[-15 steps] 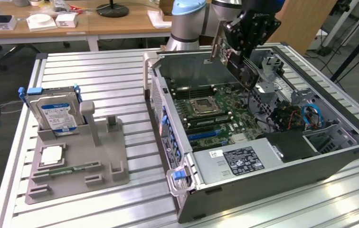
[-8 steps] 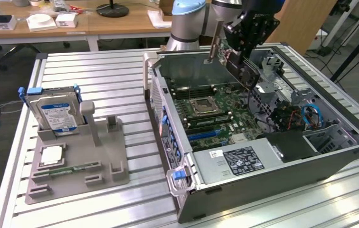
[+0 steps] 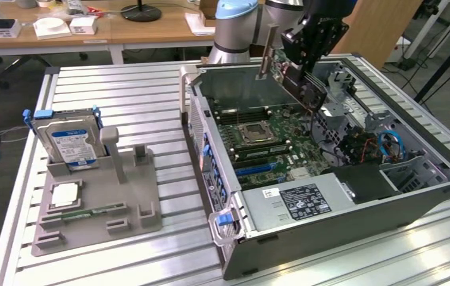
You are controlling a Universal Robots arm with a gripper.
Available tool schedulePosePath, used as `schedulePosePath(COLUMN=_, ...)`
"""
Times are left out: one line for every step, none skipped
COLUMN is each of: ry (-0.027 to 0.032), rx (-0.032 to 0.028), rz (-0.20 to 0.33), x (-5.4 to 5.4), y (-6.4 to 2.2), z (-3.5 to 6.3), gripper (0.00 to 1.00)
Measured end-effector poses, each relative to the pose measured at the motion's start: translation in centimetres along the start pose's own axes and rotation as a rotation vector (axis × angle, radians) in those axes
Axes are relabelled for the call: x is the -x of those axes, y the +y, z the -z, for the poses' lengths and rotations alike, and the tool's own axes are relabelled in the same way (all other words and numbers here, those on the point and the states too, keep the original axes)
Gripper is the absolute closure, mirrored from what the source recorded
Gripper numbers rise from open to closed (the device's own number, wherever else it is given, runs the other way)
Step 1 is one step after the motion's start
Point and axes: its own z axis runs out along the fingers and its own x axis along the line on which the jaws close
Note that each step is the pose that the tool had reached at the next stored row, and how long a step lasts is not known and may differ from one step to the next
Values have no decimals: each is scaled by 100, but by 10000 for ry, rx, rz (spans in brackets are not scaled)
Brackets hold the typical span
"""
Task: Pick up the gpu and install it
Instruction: 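Insert the gpu into the slot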
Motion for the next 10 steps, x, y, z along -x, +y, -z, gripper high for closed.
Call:
schedulePosePath(ry=4, rx=2, rz=74, x=0, y=0, z=0, gripper=74)
schedulePosePath(ry=7, rx=5, rz=145, x=0, y=0, z=-1, gripper=74)
schedulePosePath(ry=10, rx=8, rz=216, x=0, y=0, z=-1, gripper=74)
schedulePosePath(ry=13, rx=11, rz=287, x=0, y=0, z=-1, gripper=74)
schedulePosePath(ry=17, rx=13, rz=356, x=0, y=0, z=-2, gripper=74)
schedulePosePath(ry=20, rx=16, rz=425, x=0, y=0, z=-2, gripper=74)
schedulePosePath(ry=23, rx=18, rz=493, x=0, y=0, z=-3, gripper=74)
schedulePosePath(ry=26, rx=21, rz=560, x=0, y=0, z=-3, gripper=74)
schedulePosePath(ry=29, rx=23, rz=627, x=0, y=0, z=-3, gripper=74)
schedulePosePath(ry=33, rx=26, rz=703, x=0, y=0, z=-4, gripper=74)
